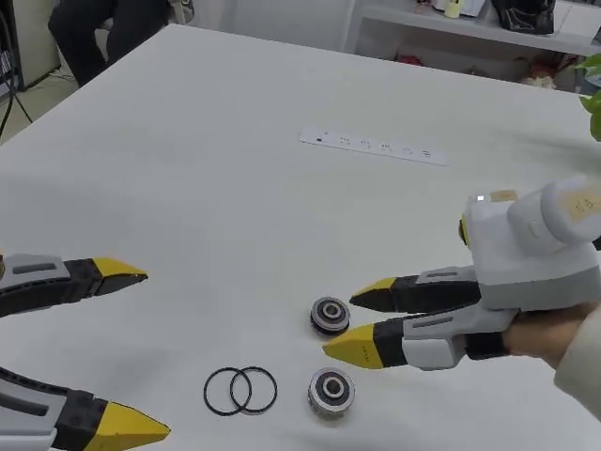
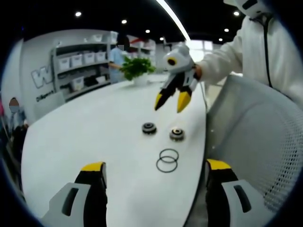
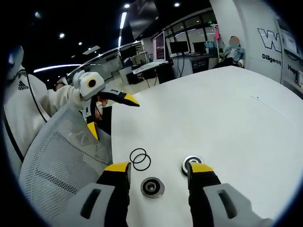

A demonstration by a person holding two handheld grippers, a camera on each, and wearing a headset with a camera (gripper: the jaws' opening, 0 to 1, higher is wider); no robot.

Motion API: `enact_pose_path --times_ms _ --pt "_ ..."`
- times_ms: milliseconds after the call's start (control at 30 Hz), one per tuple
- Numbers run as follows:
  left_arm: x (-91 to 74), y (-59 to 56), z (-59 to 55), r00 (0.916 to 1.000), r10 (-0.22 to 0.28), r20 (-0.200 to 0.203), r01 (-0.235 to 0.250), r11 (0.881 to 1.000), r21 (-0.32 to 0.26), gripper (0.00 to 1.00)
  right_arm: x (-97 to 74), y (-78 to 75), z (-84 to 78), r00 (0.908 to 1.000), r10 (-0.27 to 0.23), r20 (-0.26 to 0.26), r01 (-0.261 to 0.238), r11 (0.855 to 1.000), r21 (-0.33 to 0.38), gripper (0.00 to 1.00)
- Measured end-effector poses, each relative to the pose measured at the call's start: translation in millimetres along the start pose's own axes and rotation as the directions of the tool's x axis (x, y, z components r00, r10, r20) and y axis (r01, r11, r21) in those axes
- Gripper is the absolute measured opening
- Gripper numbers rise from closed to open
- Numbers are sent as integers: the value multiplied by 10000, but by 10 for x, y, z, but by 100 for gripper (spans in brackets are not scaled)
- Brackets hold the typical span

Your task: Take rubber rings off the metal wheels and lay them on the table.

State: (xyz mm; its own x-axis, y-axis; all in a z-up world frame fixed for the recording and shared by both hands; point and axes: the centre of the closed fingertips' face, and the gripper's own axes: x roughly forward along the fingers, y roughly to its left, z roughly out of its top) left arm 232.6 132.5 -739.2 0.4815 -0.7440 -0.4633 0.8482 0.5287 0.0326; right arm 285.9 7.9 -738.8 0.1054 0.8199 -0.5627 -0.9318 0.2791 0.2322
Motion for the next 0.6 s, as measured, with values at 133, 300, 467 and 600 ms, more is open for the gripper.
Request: enact_pose_path --times_ms 133,300,467,600 --pt "-12 1 23 10000 -26 -11 26 10000 -16 87 -65 -33 -1 9998 -129 146 128 9999 56 46" --pt "-15 -6 46 10000 -72 3 72 10000 -31 87 -132 -74 -12 9991 -324 287 323 9995 55 48" --pt "-20 14 68 10000 -8 48 8 10000 -64 88 -216 -117 -12 9973 -372 627 351 9988 350 51" --pt "-21 23 81 10000 14 68 -14 10000 -76 89 -284 -178 -31 9948 -621 802 581 9970 513 51"
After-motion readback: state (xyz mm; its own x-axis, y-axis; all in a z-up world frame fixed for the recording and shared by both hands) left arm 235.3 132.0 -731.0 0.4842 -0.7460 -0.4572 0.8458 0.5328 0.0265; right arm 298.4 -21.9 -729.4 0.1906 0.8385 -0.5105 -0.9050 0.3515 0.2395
